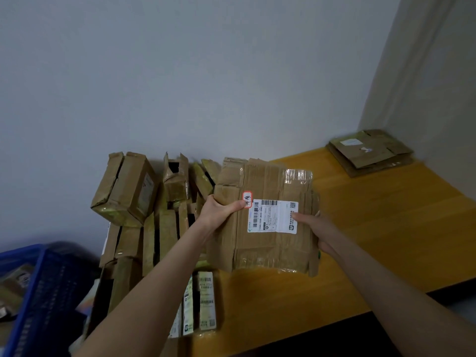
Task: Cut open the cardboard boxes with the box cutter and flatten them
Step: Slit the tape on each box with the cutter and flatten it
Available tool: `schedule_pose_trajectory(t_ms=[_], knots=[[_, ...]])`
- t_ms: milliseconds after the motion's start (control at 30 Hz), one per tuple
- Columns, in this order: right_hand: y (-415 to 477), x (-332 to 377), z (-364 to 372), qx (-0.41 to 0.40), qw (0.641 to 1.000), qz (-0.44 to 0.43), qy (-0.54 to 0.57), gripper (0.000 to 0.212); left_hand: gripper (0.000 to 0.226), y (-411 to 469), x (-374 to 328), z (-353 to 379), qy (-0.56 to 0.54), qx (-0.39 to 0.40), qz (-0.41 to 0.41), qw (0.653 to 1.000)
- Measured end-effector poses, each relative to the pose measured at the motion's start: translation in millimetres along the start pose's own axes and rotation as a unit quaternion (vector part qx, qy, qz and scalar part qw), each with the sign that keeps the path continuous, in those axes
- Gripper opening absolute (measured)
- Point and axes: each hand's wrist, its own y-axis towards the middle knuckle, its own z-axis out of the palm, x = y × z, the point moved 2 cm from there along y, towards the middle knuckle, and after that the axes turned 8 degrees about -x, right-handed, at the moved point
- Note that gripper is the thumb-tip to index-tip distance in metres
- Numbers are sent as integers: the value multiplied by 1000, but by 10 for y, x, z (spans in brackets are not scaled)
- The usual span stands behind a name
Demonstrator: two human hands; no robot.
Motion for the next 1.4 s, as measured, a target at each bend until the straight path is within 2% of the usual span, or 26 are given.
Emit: schedule_pose_trajectory(t_ms=[100, 267, 400, 500, 600, 733, 867, 1000, 1167, 1267, 1400], knots=[[5, -56, -28, -2, 1000, 25, 3, 23, 102, 27, 27, 35, -1, -7, -2, 1000], [5, -85, -28, -17, 999, 41, 19, 26, 108, 23, 58, 34, -28, 27, 33, 999], [17, -17, 58, -75, 997, -13, 8, 52, 84, -18, 75, 76, -43, -14, 68, 997], [-9, 96, 113, -114, 990, -88, -8, 67, 83, -32, 53, 106, -26, -45, 97, 994], [-27, 228, 152, -116, 983, -143, -12, 78, 83, -52, 31, 128, -17, -79, 110, 991], [12, 247, 114, -135, 981, -138, 2, 74, 77, -88, 21, 167, -11, -99, 119, 988], [74, 176, 82, -160, 980, -115, -12, 70, 84, -114, 60, 237, -13, -61, 97, 993], [139, 123, 114, -183, 971, -101, -115, 63, 94, -108, 125, 315, -19, -93, 49, 994], [267, -74, 169, -169, 964, -71, -191, 51, 97, 66, 256, 276, 51, -141, -5, 989], [330, -221, 84, -195, 948, -66, -242, 39, 94, 190, 349, 244, 74, -150, -42, 985], [482, -424, -75, -205, 927, -60, -309, 33, 92, 205, 463, 376, 100, -159, -74, 979]])
